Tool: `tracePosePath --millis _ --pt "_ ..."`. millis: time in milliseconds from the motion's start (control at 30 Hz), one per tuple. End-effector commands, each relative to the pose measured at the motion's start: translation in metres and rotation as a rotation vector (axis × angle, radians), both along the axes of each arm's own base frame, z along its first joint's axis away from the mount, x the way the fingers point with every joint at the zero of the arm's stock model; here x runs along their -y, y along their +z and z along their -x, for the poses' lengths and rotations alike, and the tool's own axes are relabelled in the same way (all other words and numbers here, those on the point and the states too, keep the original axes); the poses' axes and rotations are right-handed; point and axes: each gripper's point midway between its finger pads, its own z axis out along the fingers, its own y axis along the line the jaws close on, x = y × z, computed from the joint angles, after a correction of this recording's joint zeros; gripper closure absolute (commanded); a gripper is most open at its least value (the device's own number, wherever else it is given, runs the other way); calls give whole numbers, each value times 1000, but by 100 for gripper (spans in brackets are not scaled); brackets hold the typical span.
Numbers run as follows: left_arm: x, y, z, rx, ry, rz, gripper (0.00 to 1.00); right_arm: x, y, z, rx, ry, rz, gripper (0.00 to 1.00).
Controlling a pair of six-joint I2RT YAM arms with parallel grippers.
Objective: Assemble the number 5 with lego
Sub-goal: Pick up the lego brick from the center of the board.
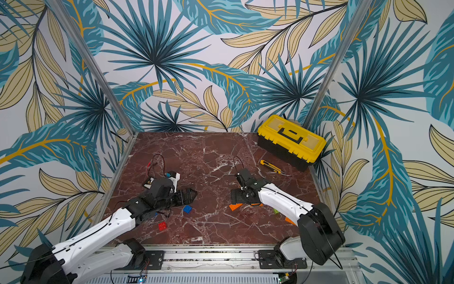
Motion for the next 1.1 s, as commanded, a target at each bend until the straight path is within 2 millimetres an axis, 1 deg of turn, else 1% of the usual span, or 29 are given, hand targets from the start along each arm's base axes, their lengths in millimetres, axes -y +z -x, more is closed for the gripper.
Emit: tracePosePath --millis 0,233,367,467,633,733,800,867,1067 --pt "-14 -9 7 -16 43 -34 0 -2 -7 5 -15 44 12 5" --pt "-25 -16 13 -37 66 -74 0 -10 -24 10 -90 105 28 5" --pt "-27 -18 15 -44 72 -84 0 -10 -32 10 -121 143 67 1" --pt "-28 -18 15 -43 75 -91 0 -13 -32 8 -119 168 75 1" --pt "-29 -19 15 -45 77 -100 0 -20 -28 6 -97 219 80 1" --pt "-29 -19 14 -45 78 -102 0 -24 -30 8 -116 252 85 1" --pt "-29 -20 13 -47 80 -104 0 -31 -33 12 -136 270 66 1" --pt "-29 -20 13 -49 78 -107 0 -34 -37 15 -145 277 68 1" --pt "-30 -23 15 -59 77 -118 0 -27 -46 18 -165 267 148 9"
